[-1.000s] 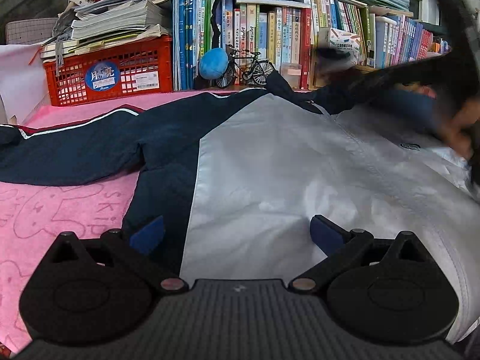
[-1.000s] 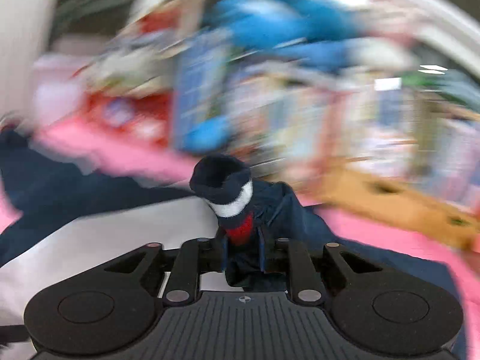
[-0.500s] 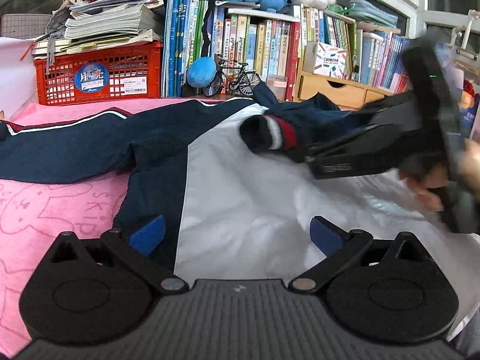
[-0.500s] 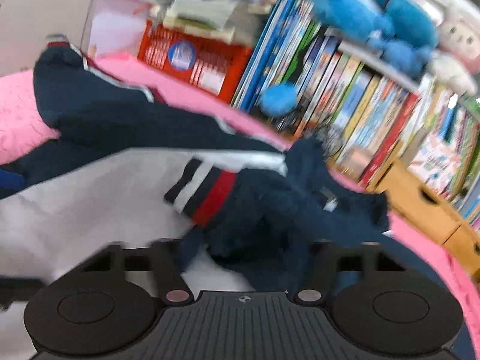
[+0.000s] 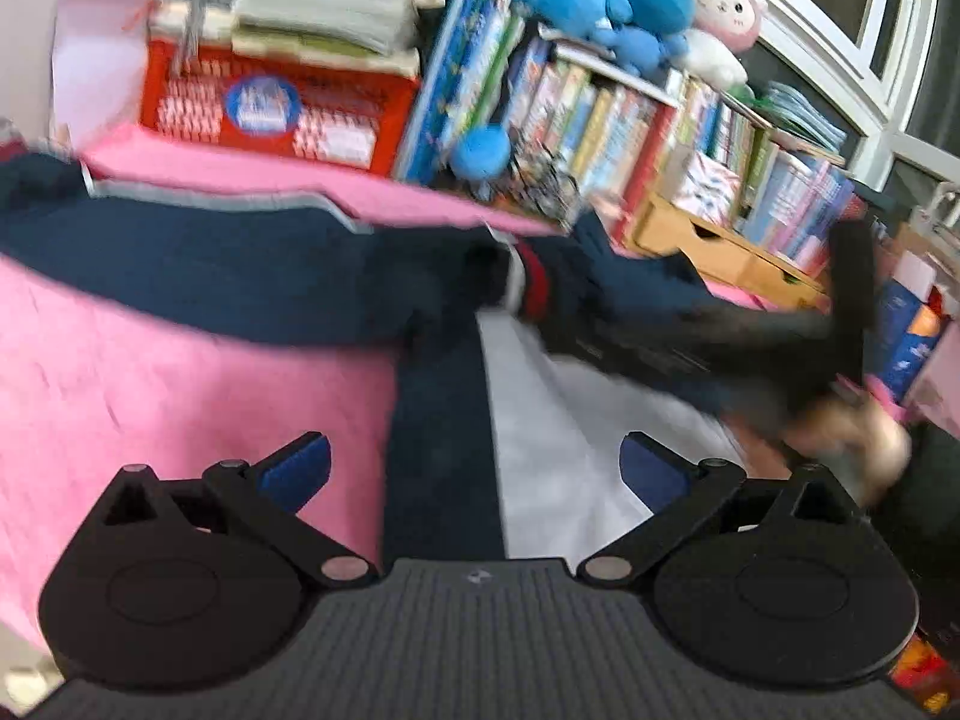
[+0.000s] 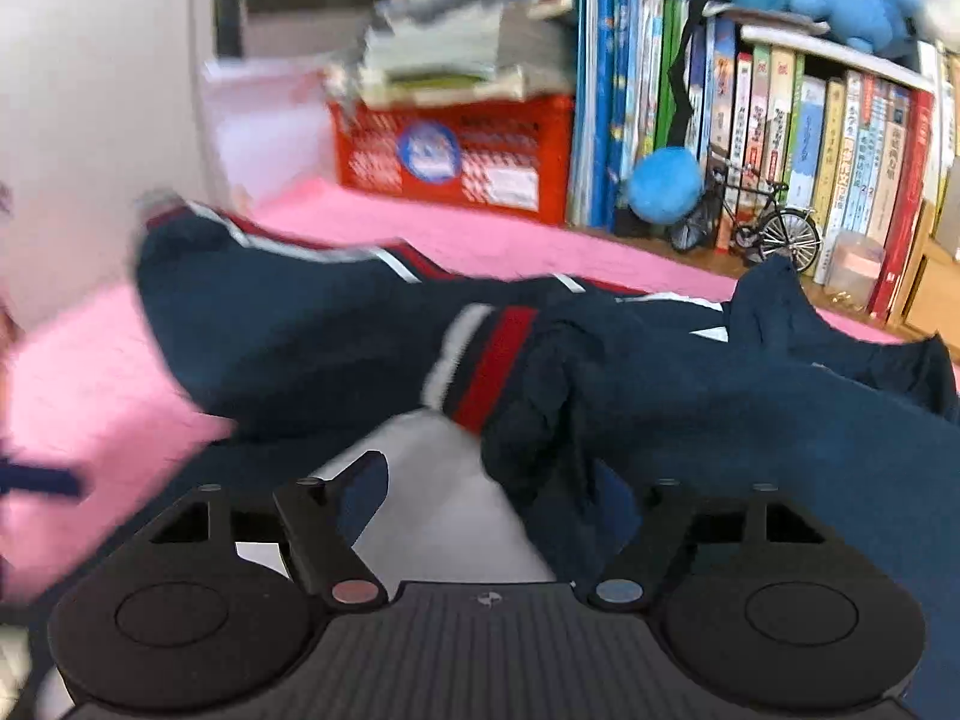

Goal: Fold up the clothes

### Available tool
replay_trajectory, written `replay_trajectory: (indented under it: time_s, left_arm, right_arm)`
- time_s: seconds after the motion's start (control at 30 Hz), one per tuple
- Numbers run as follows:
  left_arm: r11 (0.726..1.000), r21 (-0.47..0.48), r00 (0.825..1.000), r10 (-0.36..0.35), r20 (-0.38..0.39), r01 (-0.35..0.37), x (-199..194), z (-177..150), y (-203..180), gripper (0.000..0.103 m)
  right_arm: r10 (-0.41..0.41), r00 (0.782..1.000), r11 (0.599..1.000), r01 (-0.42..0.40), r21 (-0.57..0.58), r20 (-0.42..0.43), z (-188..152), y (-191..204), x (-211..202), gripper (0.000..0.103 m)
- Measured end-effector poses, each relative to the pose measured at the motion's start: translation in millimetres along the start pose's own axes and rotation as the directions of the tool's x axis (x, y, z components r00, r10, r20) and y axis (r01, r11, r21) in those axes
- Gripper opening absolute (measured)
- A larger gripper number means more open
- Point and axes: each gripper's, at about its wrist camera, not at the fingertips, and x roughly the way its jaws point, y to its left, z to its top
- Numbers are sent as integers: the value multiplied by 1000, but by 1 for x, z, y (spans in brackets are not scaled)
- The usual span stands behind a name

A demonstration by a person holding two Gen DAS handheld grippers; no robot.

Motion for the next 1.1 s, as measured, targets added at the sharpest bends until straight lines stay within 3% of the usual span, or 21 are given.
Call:
replay_trajectory:
  time_s: [0.07,0.23,0.33,0.43,0.53,0.63,0.77,0.87,1.0,1.1]
  left_arm:
    - [998,48,999,27,33,-29,11,18,-8,103]
    - [986,155,996,43,74,-54,71,56,-54,103]
    - [967,200,987,158,19,-158,124,67,-71,103]
    - [931,230,951,304,-60,-284,164,62,-67,103]
    - [961,154,965,247,-88,-232,164,51,-45,103]
    - [969,142,969,219,-113,-202,163,47,-40,103]
    - [951,224,966,239,-103,-212,161,38,-52,103]
    - [951,213,963,249,-107,-222,155,37,-53,103]
    - [933,233,943,308,-124,-274,130,28,-56,103]
    - [900,301,930,355,-90,-315,91,9,-61,103]
  right_arm:
    - [7,999,1000,-8,26,43,-9,-7,-27,74]
    - [-67,992,988,50,147,108,-36,-49,-83,75]
    - [-81,984,959,33,281,157,-54,-86,-111,83]
    - [-194,969,903,117,413,150,-75,-129,-130,85]
    - [-280,958,853,217,475,64,-91,-161,-132,85]
    - [-298,955,851,258,457,15,-100,-170,-123,85]
    - [-348,935,879,349,324,-63,-92,-153,-102,99]
    - [-391,914,886,407,223,-114,-85,-137,-86,103]
    - [-387,916,881,402,251,-109,-85,-139,-91,103]
    - [-444,892,854,450,263,-87,-90,-124,-109,102]
